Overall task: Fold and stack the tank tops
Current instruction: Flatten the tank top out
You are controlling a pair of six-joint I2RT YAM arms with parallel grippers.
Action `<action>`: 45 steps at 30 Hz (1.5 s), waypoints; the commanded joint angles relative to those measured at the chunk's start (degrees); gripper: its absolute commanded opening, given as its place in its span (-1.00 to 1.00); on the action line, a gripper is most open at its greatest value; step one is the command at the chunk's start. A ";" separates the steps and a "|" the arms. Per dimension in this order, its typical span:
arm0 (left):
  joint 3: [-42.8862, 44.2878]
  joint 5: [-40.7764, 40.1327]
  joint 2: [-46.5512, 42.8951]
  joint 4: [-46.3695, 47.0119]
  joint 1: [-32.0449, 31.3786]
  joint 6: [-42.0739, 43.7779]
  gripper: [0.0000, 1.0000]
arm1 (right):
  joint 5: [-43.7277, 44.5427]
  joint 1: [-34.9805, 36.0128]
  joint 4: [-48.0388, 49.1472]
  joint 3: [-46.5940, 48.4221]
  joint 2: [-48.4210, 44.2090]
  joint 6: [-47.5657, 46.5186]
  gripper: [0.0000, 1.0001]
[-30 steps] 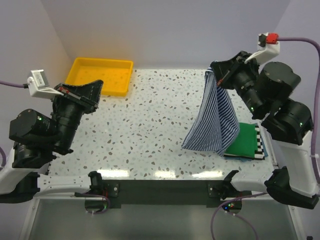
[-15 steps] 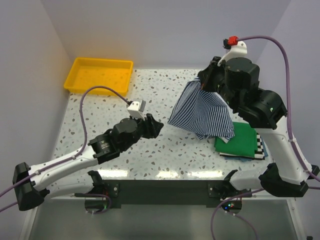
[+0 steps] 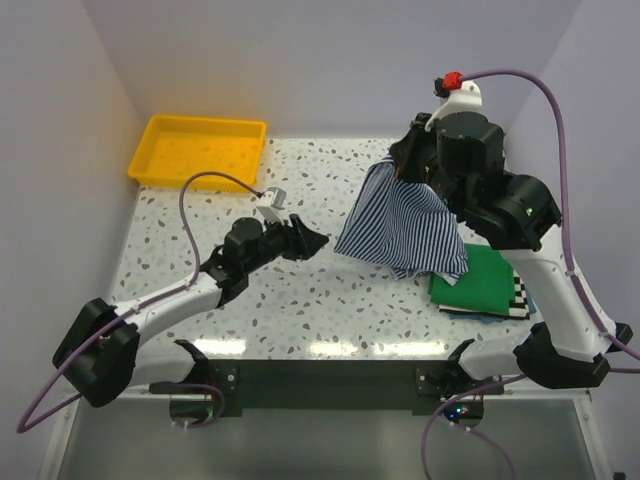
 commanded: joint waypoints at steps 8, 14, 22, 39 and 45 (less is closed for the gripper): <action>3.23 10.45 12.44 13.19 1.57 -10.95 0.19 | 0.79 0.17 1.14 -1.10 -2.37 0.32 -1.00; 1.47 12.41 16.76 18.04 0.52 -15.44 0.18 | 1.41 0.09 0.79 -1.80 -2.90 0.32 -1.00; 3.22 9.95 21.07 16.82 -1.33 -16.68 0.18 | 1.76 0.17 0.35 -1.54 -3.34 0.32 -1.00; 3.93 10.20 25.12 24.61 -1.15 -19.77 0.06 | 2.81 0.08 -0.62 -2.59 -4.92 0.24 -1.00; 6.83 11.35 25.12 23.23 -1.33 -6.41 0.16 | 2.38 0.09 -0.53 -2.33 -4.57 0.15 -1.00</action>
